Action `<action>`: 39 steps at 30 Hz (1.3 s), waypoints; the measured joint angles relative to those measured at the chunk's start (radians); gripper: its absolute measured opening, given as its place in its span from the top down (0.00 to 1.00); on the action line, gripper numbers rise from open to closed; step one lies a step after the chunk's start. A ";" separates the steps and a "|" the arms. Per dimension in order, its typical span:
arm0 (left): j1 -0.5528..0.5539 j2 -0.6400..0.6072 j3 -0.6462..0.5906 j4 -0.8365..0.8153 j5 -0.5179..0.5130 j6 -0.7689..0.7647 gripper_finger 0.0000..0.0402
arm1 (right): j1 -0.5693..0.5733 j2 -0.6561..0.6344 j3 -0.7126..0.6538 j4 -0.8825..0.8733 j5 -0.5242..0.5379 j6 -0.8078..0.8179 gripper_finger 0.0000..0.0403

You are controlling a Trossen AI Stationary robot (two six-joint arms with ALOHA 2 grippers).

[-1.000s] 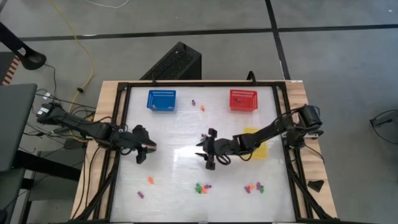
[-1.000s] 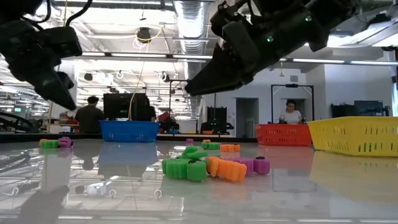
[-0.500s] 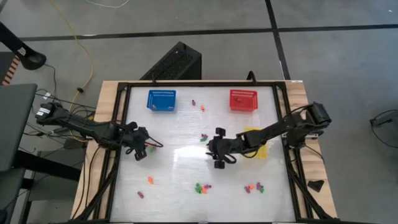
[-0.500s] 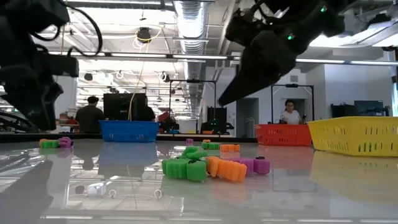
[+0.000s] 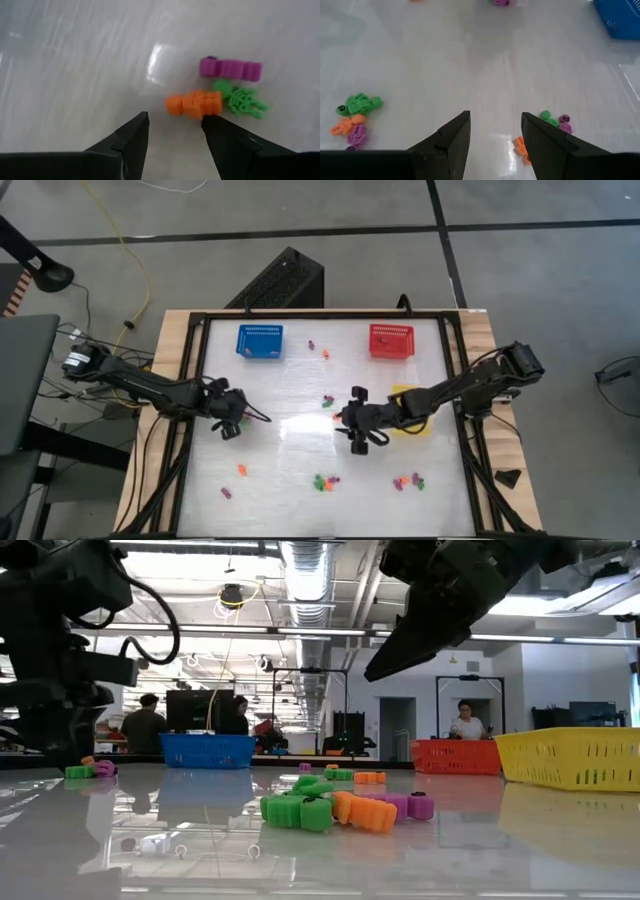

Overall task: Sort Halloween decoration
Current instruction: Put the orange skeleton toy into the blue bin

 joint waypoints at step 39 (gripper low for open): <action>0.021 0.118 0.263 -0.196 0.076 0.222 0.54 | -0.003 0.000 0.000 -0.030 0.000 0.008 0.49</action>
